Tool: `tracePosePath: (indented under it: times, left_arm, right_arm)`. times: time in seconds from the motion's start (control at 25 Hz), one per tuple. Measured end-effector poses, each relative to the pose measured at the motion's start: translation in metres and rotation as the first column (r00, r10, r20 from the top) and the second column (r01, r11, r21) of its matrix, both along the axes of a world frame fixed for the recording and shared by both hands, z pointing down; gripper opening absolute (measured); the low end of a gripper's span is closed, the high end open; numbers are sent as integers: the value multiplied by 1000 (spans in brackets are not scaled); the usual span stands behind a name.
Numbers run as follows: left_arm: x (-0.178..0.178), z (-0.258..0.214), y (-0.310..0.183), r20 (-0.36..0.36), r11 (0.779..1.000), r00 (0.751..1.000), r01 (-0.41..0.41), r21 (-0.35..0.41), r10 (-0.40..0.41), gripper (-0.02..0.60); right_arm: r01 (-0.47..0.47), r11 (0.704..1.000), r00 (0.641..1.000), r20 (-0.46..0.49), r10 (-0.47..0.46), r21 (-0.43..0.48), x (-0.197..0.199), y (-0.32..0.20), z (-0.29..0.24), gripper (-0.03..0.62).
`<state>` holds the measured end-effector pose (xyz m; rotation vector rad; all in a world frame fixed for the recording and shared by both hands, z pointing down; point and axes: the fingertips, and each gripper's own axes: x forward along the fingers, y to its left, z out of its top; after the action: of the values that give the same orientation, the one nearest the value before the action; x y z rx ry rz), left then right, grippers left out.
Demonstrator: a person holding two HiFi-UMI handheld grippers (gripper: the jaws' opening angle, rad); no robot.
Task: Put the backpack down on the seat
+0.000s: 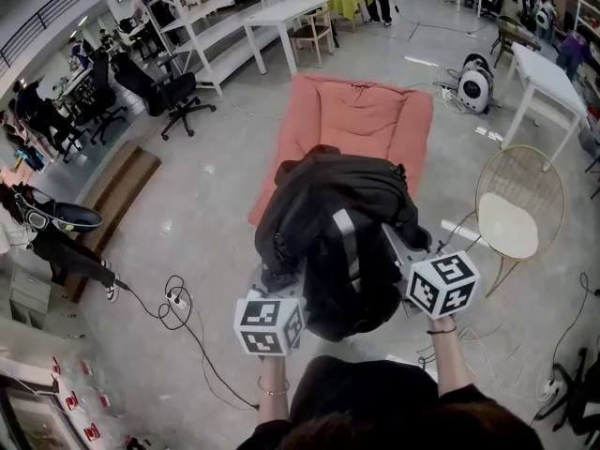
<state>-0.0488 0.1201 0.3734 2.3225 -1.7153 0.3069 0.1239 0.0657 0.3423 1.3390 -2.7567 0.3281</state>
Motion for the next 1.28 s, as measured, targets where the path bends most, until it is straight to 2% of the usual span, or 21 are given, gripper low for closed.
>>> tracePosePath:
  times: [0.28, 0.72, 1.28]
  left_arm:
    - [-17, 13, -50, -3, 999, 1000, -9, -31, 9, 118]
    - [-57, 33, -175, -15, 994, 997, -77, -72, 76, 115]
    - [-86, 70, -288, -34, 971, 982, -187, -151, 184, 114]
  right_arm:
    - [-14, 999, 1000, -7, 14, -31, -16, -49, 14, 81]
    - [-87, 994, 996, -17, 86, -67, -53, -158, 27, 81]
    - [-180, 972, 983, -50, 174, -148, -79, -258, 64, 81]
